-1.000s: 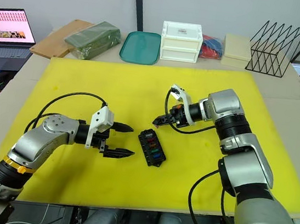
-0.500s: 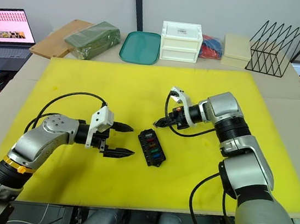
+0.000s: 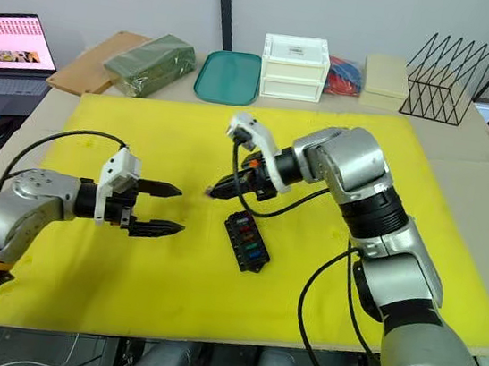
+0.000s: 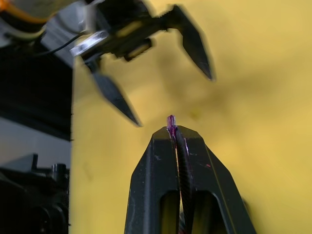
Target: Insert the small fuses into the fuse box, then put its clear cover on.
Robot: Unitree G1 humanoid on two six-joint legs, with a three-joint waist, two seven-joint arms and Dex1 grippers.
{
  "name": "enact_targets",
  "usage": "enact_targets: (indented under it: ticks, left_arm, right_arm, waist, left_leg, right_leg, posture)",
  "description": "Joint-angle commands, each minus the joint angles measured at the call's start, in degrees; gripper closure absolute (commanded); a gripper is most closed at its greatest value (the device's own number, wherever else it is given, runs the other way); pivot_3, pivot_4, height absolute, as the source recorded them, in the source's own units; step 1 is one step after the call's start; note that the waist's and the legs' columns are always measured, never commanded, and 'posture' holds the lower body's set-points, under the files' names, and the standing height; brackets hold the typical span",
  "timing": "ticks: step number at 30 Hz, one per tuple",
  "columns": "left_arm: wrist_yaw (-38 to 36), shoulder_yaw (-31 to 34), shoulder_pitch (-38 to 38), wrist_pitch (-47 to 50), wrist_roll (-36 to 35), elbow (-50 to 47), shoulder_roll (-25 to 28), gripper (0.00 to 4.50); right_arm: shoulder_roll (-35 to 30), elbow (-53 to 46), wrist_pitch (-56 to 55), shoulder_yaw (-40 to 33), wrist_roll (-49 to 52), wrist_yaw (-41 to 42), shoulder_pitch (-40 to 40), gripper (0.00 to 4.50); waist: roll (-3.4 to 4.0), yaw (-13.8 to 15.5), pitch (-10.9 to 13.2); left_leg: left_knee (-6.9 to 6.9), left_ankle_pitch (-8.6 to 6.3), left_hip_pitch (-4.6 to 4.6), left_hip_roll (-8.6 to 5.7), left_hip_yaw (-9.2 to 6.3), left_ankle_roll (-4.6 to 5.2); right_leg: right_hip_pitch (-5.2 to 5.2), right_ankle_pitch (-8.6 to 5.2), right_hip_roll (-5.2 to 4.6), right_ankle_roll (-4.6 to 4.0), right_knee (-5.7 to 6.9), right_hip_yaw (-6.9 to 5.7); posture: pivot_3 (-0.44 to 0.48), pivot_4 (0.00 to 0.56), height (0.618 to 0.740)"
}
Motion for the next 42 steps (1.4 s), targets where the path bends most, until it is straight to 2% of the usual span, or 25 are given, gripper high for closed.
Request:
enact_targets:
  ticks: [1, 7, 27, 30, 38, 42]
  left_arm:
    - [-0.9, 3.7, -0.1, -0.8, -0.4, 1.0, 2.6, 0.00]
    - [0.4, 4.8, 0.1, 0.7, -1.0, -0.1, 3.5, 0.00]
    - [0.6, 4.9, 2.2, 3.5, -1.8, -4.2, 4.7, 0.00]
    - [0.7, 4.9, 2.1, 3.6, -1.7, -4.3, 4.7, 0.00]
    - [0.8, 4.4, 1.0, 2.9, -1.0, -3.1, 4.5, 0.00]
    - [0.2, 4.5, 1.3, 3.2, -1.6, -3.8, 4.8, 0.00]
  right_arm:
    - [0.7, -8.9, -7.7, 5.7, -3.5, -3.9, 2.1, 4.47]
    - [-3.2, -12.1, -22.6, 18.1, -17.3, -8.7, 4.0, 4.47]
    - [-2.7, -17.8, -24.1, 23.8, -25.9, -9.7, 9.7, 4.47]
    - [-4.7, -19.7, -24.9, 23.2, -25.0, -6.4, 9.6, 3.78]
    - [-8.7, -21.6, -24.8, 16.6, -18.0, 2.7, 8.3, 1.12]
    - [-10.0, -19.7, -23.1, 9.2, -13.0, 5.1, 6.6, 1.12]
  waist:
    - [0.00, 0.1, 0.0]
    - [0.00, 0.1, 0.0]
    - [-0.01, -0.1, 0.0]
    - [-0.01, 0.0, 0.0]
    - [-0.01, 0.0, 0.0]
    - [-0.01, 0.1, 0.0]
  left_leg:
    - [0.01, 0.00, 0.00, 0.00, 0.00, 0.00]
    - [0.02, 0.00, 0.00, -0.02, 0.00, 0.00]
    - [-0.01, 0.00, 0.00, 0.00, 0.00, 0.00]
    - [-0.01, 0.00, 0.00, 0.00, 0.00, 0.00]
    - [-0.01, 0.00, 0.01, 0.00, 0.00, 0.00]
    - [0.00, 0.00, 0.01, 0.00, 0.00, 0.00]
  right_leg:
    - [0.01, 0.00, 0.00, 0.00, 0.01, 0.00]
    - [-0.01, 0.00, -0.01, 0.00, 0.02, -0.01]
    - [-0.02, 0.00, 0.03, 0.00, 0.01, -0.01]
    - [-0.02, 0.00, 0.03, 0.00, 0.01, -0.01]
    - [-0.01, 0.00, 0.03, 0.00, 0.00, -0.01]
    - [0.02, 0.00, 0.02, 0.00, -0.02, -0.01]
  posture:
    - [0.000, 0.150, 0.740]
    - [0.000, 0.150, 0.740]
    - [0.000, 0.150, 0.740]
    - [0.000, 0.150, 0.740]
    - [0.000, 0.150, 0.740]
    - [0.000, 0.150, 0.740]
